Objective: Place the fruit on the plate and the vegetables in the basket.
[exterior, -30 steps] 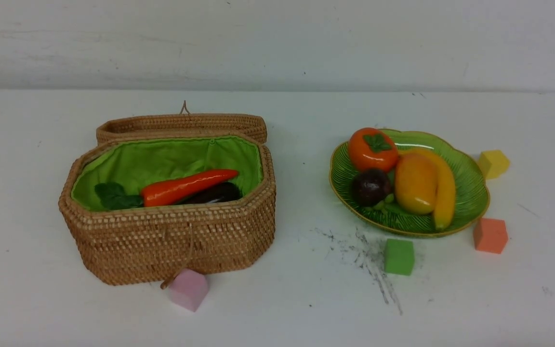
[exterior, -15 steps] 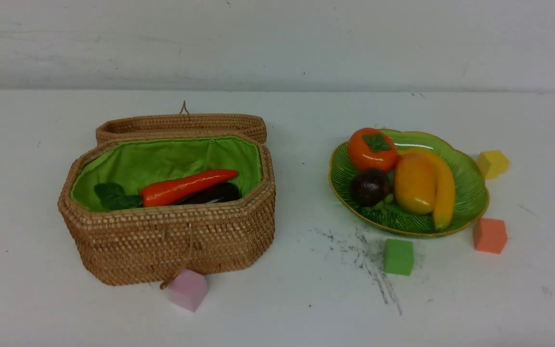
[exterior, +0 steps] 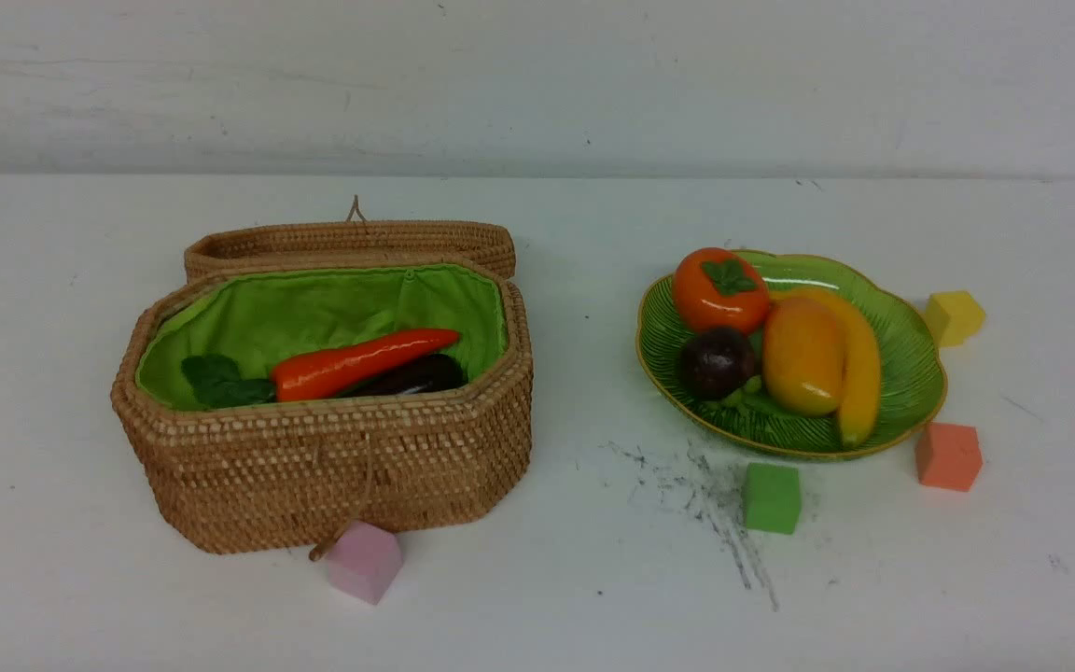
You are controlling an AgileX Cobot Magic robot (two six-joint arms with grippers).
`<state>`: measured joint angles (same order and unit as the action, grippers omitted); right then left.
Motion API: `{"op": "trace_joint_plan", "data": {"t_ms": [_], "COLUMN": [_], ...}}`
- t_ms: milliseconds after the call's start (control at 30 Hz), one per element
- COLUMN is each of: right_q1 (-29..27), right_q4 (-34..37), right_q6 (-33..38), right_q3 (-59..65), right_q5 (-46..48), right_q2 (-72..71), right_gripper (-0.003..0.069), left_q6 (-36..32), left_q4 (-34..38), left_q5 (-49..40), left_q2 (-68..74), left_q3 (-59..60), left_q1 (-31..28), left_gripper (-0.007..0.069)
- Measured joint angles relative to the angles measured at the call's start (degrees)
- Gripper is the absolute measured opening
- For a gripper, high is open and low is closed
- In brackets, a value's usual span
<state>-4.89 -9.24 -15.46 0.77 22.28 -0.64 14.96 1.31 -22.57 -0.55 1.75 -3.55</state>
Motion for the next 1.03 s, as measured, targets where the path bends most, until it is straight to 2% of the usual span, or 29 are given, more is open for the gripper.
{"op": "trace_joint_plan", "data": {"t_ms": [1033], "right_q1": [0.00], "right_q4": [0.00], "right_q6": [0.00], "right_q3": [0.00], "right_q5": [-0.01], "right_q2": [0.00], "right_gripper": [0.0055], "left_q6": [0.00], "left_q4": [0.00], "left_q5": [0.00], "left_q2": [0.00], "left_q3": [0.00], "left_q1": [0.00], "left_gripper": [0.0239]}}
